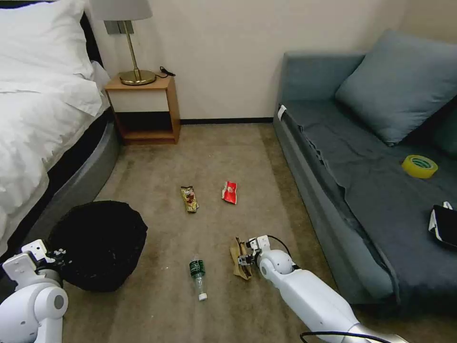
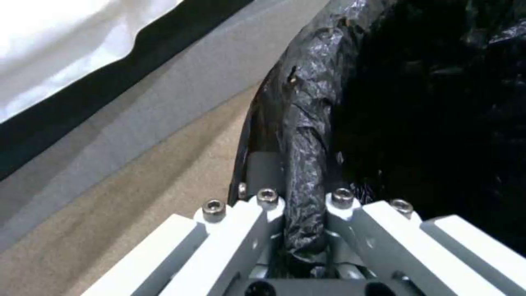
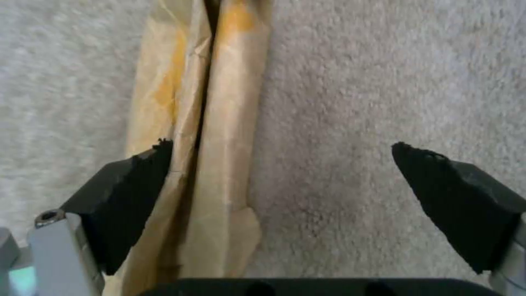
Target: Pick up the trash bin, then pick up the garbage on the floor and place it into the trash bin.
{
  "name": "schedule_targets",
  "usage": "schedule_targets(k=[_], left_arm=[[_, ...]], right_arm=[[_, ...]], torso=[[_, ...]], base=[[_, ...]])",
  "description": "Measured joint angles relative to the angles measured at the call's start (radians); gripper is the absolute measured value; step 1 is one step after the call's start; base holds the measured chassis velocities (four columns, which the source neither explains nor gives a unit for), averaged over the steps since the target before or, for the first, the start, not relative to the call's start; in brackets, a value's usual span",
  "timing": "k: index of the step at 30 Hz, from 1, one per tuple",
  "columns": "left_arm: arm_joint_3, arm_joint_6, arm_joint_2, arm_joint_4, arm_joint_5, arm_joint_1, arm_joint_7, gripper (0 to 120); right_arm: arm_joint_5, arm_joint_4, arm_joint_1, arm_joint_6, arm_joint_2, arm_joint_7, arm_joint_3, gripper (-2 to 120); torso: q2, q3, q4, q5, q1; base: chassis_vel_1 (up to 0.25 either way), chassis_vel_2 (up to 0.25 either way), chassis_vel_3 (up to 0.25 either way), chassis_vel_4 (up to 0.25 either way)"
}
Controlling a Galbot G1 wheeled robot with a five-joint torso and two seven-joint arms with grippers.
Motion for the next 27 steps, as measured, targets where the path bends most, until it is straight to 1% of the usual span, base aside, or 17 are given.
schedule_targets(k=[3, 4, 5, 6, 7, 9, 10, 12, 13, 15, 16, 17, 21, 22, 25, 27], left_arm=[[-0.001, 0.000, 0.000, 0.000, 0.000, 0.001, 0.000, 2], [-0.004, 0.000, 0.000, -0.001, 0.001, 0.005, 0.000, 2], [-0.004, 0.000, 0.000, -0.001, 0.003, 0.006, 0.000, 2], [-0.004, 0.000, 0.000, -0.001, 0.003, 0.006, 0.000, 2], [-0.004, 0.000, 0.000, -0.001, 0.004, 0.007, 0.000, 2], [-0.004, 0.000, 0.000, -0.001, 0.004, 0.007, 0.000, 2], [-0.004, 0.000, 0.000, 0.000, 0.005, 0.007, 0.000, 2], [-0.004, 0.000, 0.001, 0.002, 0.007, 0.007, 0.000, 2], [-0.004, 0.000, 0.001, 0.003, 0.008, 0.006, 0.000, 2], [-0.004, 0.000, 0.001, 0.003, 0.008, 0.006, 0.000, 2], [-0.003, 0.000, 0.002, 0.006, 0.009, 0.005, 0.000, 2], [-0.003, 0.000, 0.002, 0.006, 0.009, 0.005, 0.000, 2], [0.001, 0.000, 0.006, 0.015, 0.013, 0.003, 0.000, 2], [0.001, 0.000, 0.006, 0.015, 0.013, 0.003, 0.000, 2], [0.005, 0.000, 0.007, 0.020, 0.015, -0.001, -0.001, 2], [0.005, 0.000, 0.007, 0.020, 0.015, -0.001, -0.001, 2]], right_arm=[[-0.006, -0.010, 0.000, 0.007, 0.003, -0.003, 0.001, 100], [-0.023, -0.026, -0.006, 0.023, 0.010, -0.014, 0.006, 99], [-0.029, -0.029, -0.010, 0.030, 0.011, -0.017, 0.007, 96], [-0.029, -0.029, -0.010, 0.030, 0.011, -0.017, 0.007, 96], [-0.037, -0.030, -0.016, 0.039, 0.013, -0.023, 0.008, 89], [-0.037, -0.030, -0.016, 0.039, 0.013, -0.023, 0.008, 89], [-0.040, -0.030, -0.021, 0.044, 0.013, -0.027, 0.009, 79], [-0.044, -0.027, -0.027, 0.049, 0.014, -0.029, 0.009, 71], [-0.046, -0.023, -0.031, 0.050, 0.014, -0.029, 0.009, 65], [-0.046, -0.023, -0.031, 0.050, 0.014, -0.029, 0.009, 65], [-0.048, -0.014, -0.037, 0.051, 0.014, -0.029, 0.008, 56], [-0.048, -0.014, -0.037, 0.051, 0.014, -0.029, 0.008, 56], [-0.049, 0.011, -0.047, 0.058, 0.005, -0.028, 0.004, 36], [-0.049, 0.011, -0.047, 0.058, 0.005, -0.028, 0.004, 36], [-0.049, 0.027, -0.054, 0.060, -0.003, -0.027, 0.004, 25], [-0.049, 0.027, -0.054, 0.060, -0.003, -0.027, 0.004, 25]], torso=[[0.000, 0.000, 0.0000, 0.0000, 0.000], [0.000, 0.000, 0.0000, -0.0001, 0.000], [0.000, 0.000, 0.0000, 0.0000, 0.000], [0.000, 0.000, 0.0000, 0.0000, 0.000], [0.000, 0.000, 0.0000, 0.0000, 0.000], [0.000, 0.000, 0.0000, 0.0000, 0.000], [0.000, 0.000, 0.0000, 0.0000, 0.000], [0.000, 0.000, 0.0000, 0.0000, 0.000], [0.000, 0.000, 0.0000, 0.0000, 0.000], [0.000, 0.000, 0.0000, 0.0000, 0.000], [0.000, 0.000, 0.0001, 0.0000, 0.000], [0.000, 0.000, 0.0001, 0.0000, 0.000], [0.000, 0.000, 0.0001, 0.0001, 0.000], [0.000, 0.000, 0.0001, 0.0001, 0.000], [0.000, 0.000, 0.0001, 0.0000, 0.000], [0.000, 0.000, 0.0001, 0.0000, 0.000]], base=[[0.000, 0.000, 0.000, 0.000], [0.000, 0.000, 0.000, 0.000], [0.000, 0.000, 0.000, 0.000], [0.000, 0.000, 0.000, 0.000], [0.000, 0.000, 0.000, 0.000], [0.000, 0.000, 0.000, 0.000], [0.000, 0.000, 0.000, 0.000], [0.000, 0.000, 0.000, 0.000], [0.000, 0.000, 0.000, 0.000], [0.000, 0.000, 0.000, 0.000], [0.000, 0.000, 0.000, 0.000], [0.000, 0.000, 0.000, 0.000], [0.000, 0.000, 0.000, 0.000], [0.000, 0.000, 0.000, 0.000], [0.000, 0.000, 0.000, 0.000], [0.000, 0.000, 0.000, 0.000]])
